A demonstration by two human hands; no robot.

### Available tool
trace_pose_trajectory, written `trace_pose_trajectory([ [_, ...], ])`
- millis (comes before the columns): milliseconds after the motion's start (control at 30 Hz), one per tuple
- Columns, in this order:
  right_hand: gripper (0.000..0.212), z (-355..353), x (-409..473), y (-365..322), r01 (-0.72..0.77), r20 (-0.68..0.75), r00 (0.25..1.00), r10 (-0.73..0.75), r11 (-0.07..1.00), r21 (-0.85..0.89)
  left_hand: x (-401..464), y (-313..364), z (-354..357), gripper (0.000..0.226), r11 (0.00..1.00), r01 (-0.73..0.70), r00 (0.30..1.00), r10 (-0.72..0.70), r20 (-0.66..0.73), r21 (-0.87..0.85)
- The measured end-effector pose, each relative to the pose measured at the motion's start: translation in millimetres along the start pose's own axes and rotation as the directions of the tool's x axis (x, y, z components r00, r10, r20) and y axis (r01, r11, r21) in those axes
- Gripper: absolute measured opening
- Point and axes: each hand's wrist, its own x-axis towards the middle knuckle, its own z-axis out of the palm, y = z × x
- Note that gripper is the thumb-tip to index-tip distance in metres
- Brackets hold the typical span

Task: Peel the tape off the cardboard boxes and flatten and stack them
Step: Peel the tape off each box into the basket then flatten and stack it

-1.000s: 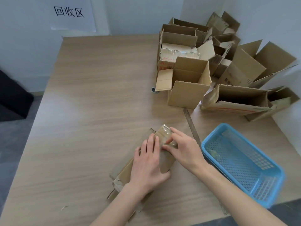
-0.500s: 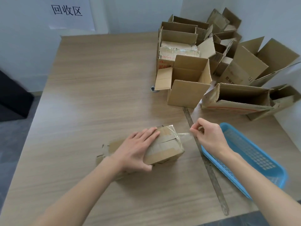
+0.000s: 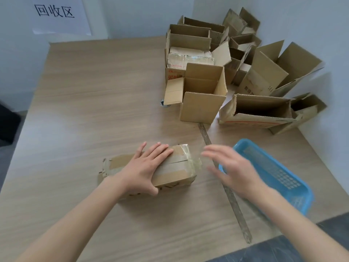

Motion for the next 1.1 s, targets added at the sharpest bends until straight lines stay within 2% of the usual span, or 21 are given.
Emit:
trace_pose_trajectory([
  [67, 0.048, 25.2, 0.8, -19.1, 0.286, 0.181, 0.946, -0.269, 0.955, -0.076, 4.2, 12.2, 2.7, 0.125, 0.999, 0.043, 0.998, -0.043, -0.048, 0.007],
  [133, 0.050, 36.3, 6.8, -24.7, 0.388, 0.263, 0.899, -0.350, 0.916, -0.105, 6.9, 22.9, 7.4, 0.119, 0.995, 0.093, 0.987, -0.088, -0.132, 0.028],
  [300, 0.025, 25.0, 20.3, -11.4, 0.371, 0.277, 0.905, -0.324, 0.918, -0.138, 6.5, 23.3, 16.6, 0.111, 0.997, 0.074, 0.966, -0.067, -0.248, 0.020],
  [400, 0.014, 24.3, 33.7, -13.0, 0.432, 0.388, 0.857, -0.339, 0.883, -0.184, 6.5, 21.5, 17.4, 0.110, 0.997, 0.074, 0.963, -0.068, -0.260, 0.013],
  [500, 0.012, 24.5, 40.1, -15.4, 0.442, 0.473, 0.827, -0.306, 0.873, -0.208, 5.9, 20.5, 17.3, 0.110, 0.997, 0.077, 0.964, -0.072, -0.257, 0.009],
  [800, 0.014, 23.3, 50.4, -16.6, 0.438, 0.518, 0.801, -0.300, 0.883, -0.166, 6.6, 18.3, 13.8, 0.110, 0.997, 0.075, 0.961, -0.069, -0.269, 0.012],
  [967, 0.011, 16.6, 42.5, -14.6, 0.550, 0.486, 0.774, -0.405, 0.810, -0.201, 4.6, 18.8, 11.4, 0.110, 0.998, 0.054, 0.968, -0.046, -0.245, 0.026],
  [1100, 0.018, 12.7, 39.4, -10.9, 0.637, 0.429, 0.749, -0.505, 0.728, -0.255, 5.0, 17.9, 10.8, 0.110, 0.999, 0.044, 0.968, -0.039, -0.249, 0.014],
])
